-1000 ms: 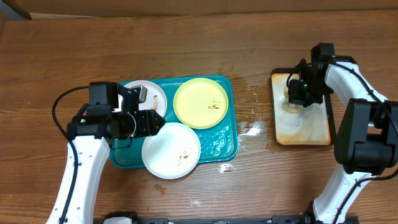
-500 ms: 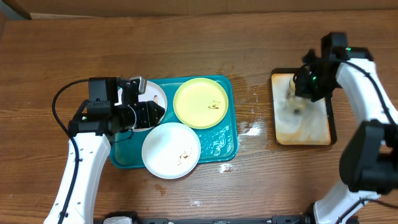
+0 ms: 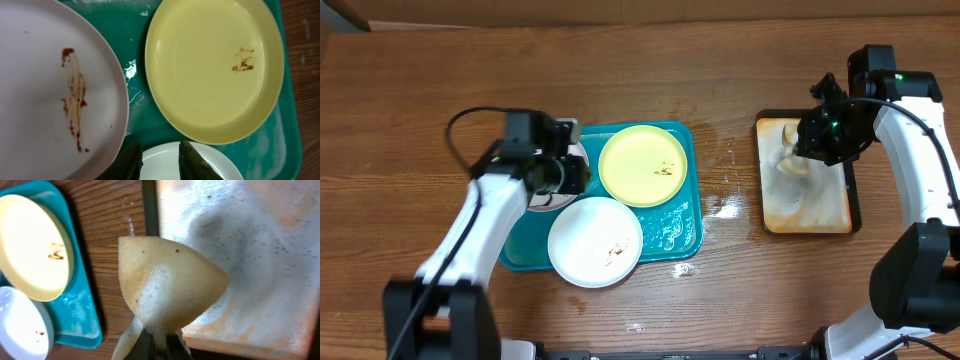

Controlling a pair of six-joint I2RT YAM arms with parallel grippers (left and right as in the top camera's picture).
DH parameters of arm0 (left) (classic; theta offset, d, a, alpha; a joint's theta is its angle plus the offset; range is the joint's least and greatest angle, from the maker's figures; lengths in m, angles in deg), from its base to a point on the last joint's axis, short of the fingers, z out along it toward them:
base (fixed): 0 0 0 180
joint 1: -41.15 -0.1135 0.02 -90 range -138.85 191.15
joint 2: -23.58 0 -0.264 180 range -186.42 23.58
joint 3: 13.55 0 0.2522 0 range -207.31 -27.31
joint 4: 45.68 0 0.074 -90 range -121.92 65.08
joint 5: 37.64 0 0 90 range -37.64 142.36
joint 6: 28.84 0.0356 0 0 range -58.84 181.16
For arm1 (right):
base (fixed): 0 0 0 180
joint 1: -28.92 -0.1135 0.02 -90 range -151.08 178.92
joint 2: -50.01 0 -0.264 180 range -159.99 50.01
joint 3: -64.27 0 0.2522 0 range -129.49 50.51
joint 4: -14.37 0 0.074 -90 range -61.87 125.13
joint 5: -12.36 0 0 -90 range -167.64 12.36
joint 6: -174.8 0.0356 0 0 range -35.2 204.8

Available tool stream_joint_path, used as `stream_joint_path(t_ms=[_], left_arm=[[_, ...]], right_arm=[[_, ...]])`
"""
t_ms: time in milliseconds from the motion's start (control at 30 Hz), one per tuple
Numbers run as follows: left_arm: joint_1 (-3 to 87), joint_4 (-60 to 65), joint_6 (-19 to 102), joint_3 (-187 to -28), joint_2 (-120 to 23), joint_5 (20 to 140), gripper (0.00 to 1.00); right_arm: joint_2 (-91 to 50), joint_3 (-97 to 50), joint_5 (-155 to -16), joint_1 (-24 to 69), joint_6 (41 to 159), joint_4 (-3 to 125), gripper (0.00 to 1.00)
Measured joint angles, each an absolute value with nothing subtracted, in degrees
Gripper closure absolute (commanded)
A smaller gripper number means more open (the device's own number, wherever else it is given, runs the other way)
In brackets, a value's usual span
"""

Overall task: Clean dirty plates on tray and stack at the side
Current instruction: 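Lower the left gripper and grip the yellow plate's left rim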

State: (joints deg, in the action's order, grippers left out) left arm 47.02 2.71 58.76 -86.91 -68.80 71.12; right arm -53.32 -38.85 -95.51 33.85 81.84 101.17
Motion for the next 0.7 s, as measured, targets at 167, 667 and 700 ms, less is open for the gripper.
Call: stream_joint_path(t_ms=[167,667,700], left_arm=[[51.96,8.35,61.47,-96.33,-78.44,65.73,0.45],[55.00,16.66,62.04,-114.34,-91.40,57.66,0.59],[55.00,16.96,61.89,-114.34,-92.19,57.70,0.60]], right_arm=[[-53.21,-38.85,-96.97,33.81,81.81,102.48,0.96],[-53.21,-38.85,-97.37,33.81,81.79,103.68,0.96],[-53.21,-38.85,-97.39,33.81,81.77,103.73,0.96]])
